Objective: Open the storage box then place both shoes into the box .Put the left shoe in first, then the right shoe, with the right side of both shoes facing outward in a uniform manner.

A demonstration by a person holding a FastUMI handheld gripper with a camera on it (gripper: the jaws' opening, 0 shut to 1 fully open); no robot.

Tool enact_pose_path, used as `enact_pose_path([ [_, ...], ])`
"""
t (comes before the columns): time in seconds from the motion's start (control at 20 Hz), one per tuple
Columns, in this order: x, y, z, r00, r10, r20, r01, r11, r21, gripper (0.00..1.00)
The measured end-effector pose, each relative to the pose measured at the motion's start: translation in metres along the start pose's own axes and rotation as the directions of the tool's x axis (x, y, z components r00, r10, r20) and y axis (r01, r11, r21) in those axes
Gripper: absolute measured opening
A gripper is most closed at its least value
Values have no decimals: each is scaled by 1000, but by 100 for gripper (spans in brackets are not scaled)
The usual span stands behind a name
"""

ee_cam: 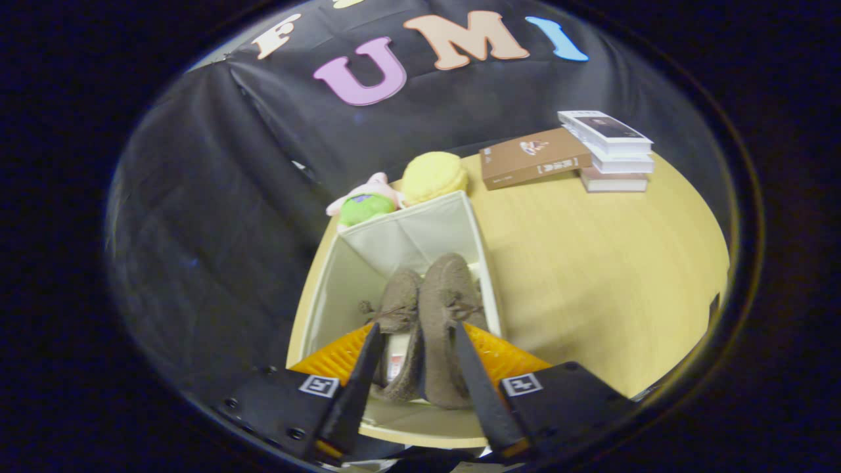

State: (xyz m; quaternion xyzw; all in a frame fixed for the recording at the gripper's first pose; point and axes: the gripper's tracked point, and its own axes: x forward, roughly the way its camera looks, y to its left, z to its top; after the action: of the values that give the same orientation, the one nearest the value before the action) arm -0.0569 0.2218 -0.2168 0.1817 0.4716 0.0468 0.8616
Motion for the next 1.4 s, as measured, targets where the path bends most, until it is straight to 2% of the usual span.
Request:
enact_pose_path([
  [0.15, -10, 10, 1, 999, 39, 32, -35, 992, -120, 99],
  [0.35, -33, 18, 18, 986, 111, 128, -79, 971, -228, 99],
  [0.55, -66, 2, 50, 953, 147, 265, -68, 956, -285, 99],
  [0.7, -94, -31, 75, 924, 114, 364, 3, 952, -307, 99],
  [0.85, -125, -66, 99, 881, 81, 466, 87, 941, -327, 98],
  [1.4, -203, -186, 136, 771, 12, 636, 231, 926, -298, 99],
])
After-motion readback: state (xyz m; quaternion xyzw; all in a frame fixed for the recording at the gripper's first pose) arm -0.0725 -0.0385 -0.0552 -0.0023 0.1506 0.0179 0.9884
